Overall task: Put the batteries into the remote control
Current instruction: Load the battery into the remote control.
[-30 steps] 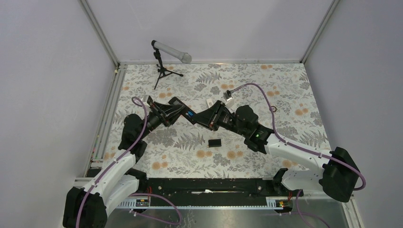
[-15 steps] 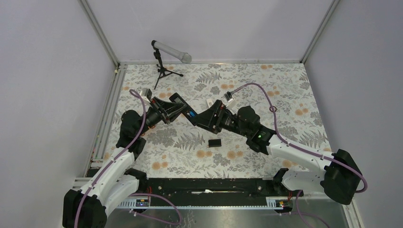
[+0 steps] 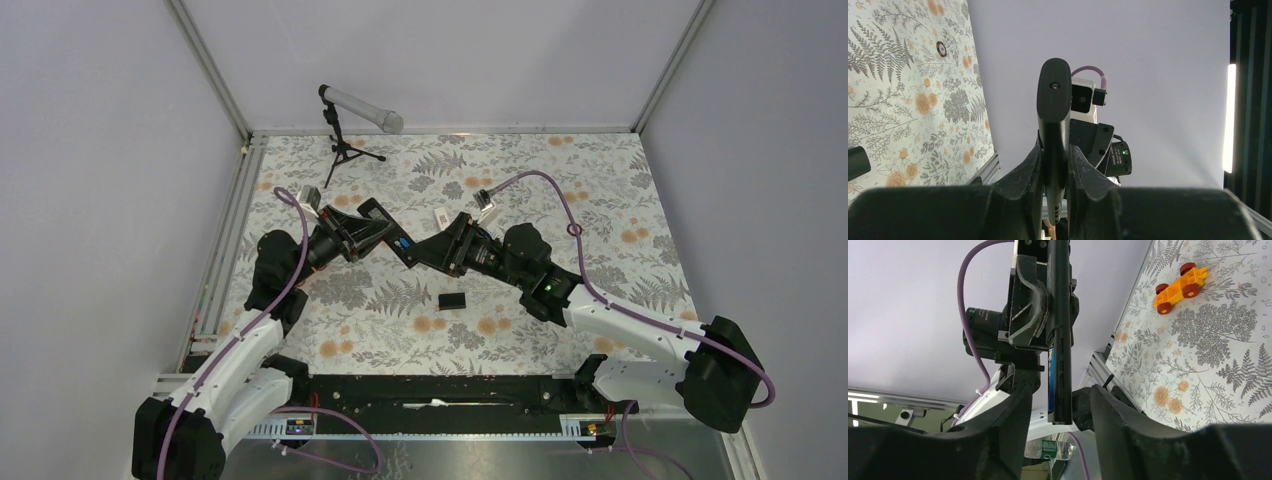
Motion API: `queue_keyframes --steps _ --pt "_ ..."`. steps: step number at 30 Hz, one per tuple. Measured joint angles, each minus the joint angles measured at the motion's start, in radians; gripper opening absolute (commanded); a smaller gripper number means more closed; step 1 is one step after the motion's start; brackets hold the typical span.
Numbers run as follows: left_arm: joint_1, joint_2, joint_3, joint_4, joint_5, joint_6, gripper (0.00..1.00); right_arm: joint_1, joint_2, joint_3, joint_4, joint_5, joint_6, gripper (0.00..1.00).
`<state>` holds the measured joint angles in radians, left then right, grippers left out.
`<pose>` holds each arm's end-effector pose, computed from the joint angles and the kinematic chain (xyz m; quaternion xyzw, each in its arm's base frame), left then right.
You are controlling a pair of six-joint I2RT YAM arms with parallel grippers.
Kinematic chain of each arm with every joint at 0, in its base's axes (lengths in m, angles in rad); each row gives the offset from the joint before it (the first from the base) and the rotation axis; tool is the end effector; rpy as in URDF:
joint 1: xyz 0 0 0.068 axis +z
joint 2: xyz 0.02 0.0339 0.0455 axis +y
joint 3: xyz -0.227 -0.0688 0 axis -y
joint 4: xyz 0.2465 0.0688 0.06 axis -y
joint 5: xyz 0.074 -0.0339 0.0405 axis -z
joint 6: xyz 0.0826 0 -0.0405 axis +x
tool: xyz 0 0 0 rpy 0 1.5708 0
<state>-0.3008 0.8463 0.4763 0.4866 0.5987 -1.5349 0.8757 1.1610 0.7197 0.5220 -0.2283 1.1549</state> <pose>0.2368 -0.1222 0.2668 -0.1878 0.6455 -0.6861 0.2780 0.1983 0.2670 0.2831 0.0108 0.6787 0.6612 0.3195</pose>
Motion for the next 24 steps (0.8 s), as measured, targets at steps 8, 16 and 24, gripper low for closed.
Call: queue_keyframes --steps 8,16,24 --pt "0.001 0.0 0.0 -0.022 0.001 0.021 0.0 -0.001 0.011 0.001 -0.011 0.0 0.006 0.18" --pt "0.005 -0.013 0.0 -0.053 0.002 0.053 0.0 -0.001 0.023 0.004 -0.025 0.002 0.029 0.55" --pt "0.006 -0.04 0.032 -0.116 0.003 0.125 0.0 -0.004 0.034 0.009 -0.084 0.011 -0.008 0.75"
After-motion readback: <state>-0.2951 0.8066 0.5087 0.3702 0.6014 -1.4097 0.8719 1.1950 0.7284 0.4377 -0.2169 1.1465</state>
